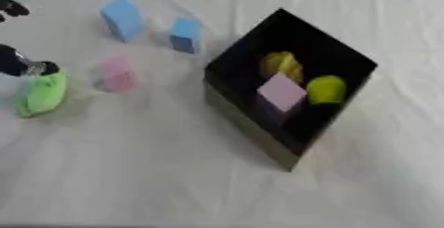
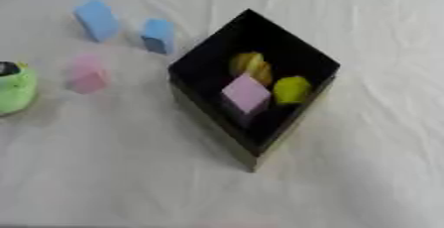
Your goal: Pick up objects on the table and place them in the box.
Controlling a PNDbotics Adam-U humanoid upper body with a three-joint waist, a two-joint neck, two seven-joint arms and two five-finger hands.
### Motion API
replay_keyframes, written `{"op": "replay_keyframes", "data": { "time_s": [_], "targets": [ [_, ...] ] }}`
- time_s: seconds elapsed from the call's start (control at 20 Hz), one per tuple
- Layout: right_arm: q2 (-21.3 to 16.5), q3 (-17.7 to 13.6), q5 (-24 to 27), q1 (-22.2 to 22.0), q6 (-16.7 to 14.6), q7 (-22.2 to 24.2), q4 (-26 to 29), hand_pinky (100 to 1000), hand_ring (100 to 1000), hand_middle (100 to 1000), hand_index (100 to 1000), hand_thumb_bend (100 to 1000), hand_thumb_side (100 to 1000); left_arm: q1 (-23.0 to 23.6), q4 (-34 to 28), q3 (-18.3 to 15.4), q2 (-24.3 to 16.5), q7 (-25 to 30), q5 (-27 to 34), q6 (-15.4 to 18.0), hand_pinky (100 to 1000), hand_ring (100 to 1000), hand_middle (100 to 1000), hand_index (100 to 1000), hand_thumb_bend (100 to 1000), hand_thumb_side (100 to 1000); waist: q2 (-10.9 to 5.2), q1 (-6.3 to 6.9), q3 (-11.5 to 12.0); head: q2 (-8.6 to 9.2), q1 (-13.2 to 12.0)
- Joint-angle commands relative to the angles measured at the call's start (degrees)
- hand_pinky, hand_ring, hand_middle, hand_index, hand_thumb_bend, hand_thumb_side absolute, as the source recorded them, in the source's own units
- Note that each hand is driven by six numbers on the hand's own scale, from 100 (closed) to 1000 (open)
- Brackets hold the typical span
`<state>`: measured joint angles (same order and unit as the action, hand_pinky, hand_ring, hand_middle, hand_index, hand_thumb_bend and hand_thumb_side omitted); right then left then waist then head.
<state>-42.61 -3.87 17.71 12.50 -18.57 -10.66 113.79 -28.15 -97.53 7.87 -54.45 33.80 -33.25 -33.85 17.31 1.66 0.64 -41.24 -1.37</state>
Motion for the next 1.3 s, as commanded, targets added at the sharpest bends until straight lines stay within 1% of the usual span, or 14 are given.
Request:
{"op": "replay_keyframes", "data": {
  "time_s": [0.05, 0.35, 0.6, 0.75, 0.95, 1.05, 1.15, 1.2, 1.3],
  "targets": [
    [-0.9, -0.9, -0.2, 0.3, 0.1, -0.2, 0.8, 870, 826, 581, 773, 100, 546, -0.1, 1.5, -0.8, -2.2, 0.0, 1.6, -0.8, 911, 902, 866, 918, 648, 345, -0.08, -0.75, -0.2, 0.72, 0.0],
    [-0.8, -0.9, -0.2, 0.3, 0.1, -0.3, 0.8, 870, 826, 581, 773, 100, 546, 0.1, 5.5, -0.4, -1.9, -0.5, 1.7, -1.2, 914, 905, 869, 922, 676, 340, 0.06, -0.77, -0.4, 0.9, 1.0],
    [-0.6, -0.9, -0.2, 0.3, 0.3, -0.3, 0.8, 870, 825, 581, 772, 100, 548, 0.1, 9.1, 0.2, -1.2, -0.3, 2.1, -1.0, 914, 906, 868, 918, 690, 342, 0.16, -0.58, -0.7, 0.83, 0.9],
    [-0.4, -0.8, -0.1, 0.4, 0.5, -0.3, 0.8, 870, 825, 580, 772, 100, 548, 0.1, 10.7, 1.3, -0.6, 0.1, 3.1, -0.5, 915, 907, 869, 914, 705, 335, 0.2, -0.45, -0.9, 0.86, 0.7],
    [-0.3, -0.8, 0.0, 0.5, 0.7, -0.2, 0.8, 871, 825, 580, 772, 100, 549, 0.1, 13.3, 3.1, -0.4, 1.8, 2.0, -0.1, 918, 909, 869, 910, 739, 314, 0.18, -0.27, -1.2, 0.88, 0.3],
    [-0.2, -0.8, 0.1, 0.5, 0.8, -0.2, 0.8, 871, 824, 579, 771, 100, 550, -0.1, 14.7, 3.6, -0.2, 2.5, 1.4, 0.0, 914, 907, 866, 907, 727, 309, 0.18, -0.18, -1.3, 0.93, 0.2],
    [-0.1, -0.8, 0.1, 0.6, 0.9, -0.3, 0.8, 870, 823, 578, 771, 100, 550, -0.4, 15.9, 4.0, 0.3, 2.6, 1.2, 0.1, 905, 899, 858, 900, 691, 305, 0.17, -0.12, -1.4, 0.94, 0.2],
    [-0.1, -0.8, 0.2, 0.6, 0.9, -0.3, 0.8, 871, 822, 578, 771, 100, 550, -0.5, 16.2, 4.2, 0.5, 2.4, 1.2, 0.1, 895, 890, 848, 893, 668, 298, 0.17, -0.11, -1.4, 0.93, 0.2],
    [0.0, -0.8, 0.2, 0.5, 0.9, -0.3, 0.8, 871, 822, 577, 771, 100, 551, -0.6, 16.4, 4.4, 0.7, 2.1, 1.2, 0.1, 859, 858, 816, 867, 586, 264, 0.19, -0.09, -1.5, 0.88, 0.2]
  ]
}}
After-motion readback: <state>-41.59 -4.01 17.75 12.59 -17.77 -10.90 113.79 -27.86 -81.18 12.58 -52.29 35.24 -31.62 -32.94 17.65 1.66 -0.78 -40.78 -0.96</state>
